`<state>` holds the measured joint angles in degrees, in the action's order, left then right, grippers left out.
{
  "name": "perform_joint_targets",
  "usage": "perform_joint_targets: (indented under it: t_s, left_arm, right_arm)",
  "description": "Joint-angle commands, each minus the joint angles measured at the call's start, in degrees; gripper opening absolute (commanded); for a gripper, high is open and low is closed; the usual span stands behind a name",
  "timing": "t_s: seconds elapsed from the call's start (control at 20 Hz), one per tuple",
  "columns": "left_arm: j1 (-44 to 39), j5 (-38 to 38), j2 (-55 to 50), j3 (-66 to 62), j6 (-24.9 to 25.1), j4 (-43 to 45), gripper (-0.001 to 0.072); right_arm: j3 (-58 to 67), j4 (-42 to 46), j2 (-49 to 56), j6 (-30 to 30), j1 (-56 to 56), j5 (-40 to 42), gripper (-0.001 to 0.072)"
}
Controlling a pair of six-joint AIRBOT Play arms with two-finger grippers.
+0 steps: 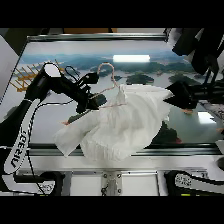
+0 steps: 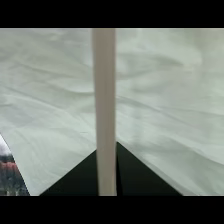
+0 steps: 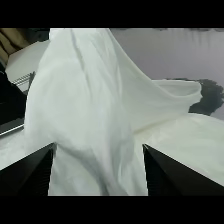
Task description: Fold the clothes and pants, and hang the long-sleeved shirts on hangers.
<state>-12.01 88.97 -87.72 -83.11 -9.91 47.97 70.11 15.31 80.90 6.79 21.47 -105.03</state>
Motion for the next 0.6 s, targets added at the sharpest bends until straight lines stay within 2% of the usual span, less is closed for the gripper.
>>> perform_joint_targets:
  t_s: [0.0,0.55]
  left_arm:
    - [0.0,0.0,0.0,-0.1,0.0,0.0,0.0013]
    - [0.0,0.0,0.0,-0.1,0.0,0.0,0.0013]
  right_arm:
    - [-0.1,-1.3,2.4,-1.7,-4.8,-0.4,0.0608]
    - [-0.1,-2.1,3.6,-1.2,-8.8,-0.4,0.0609]
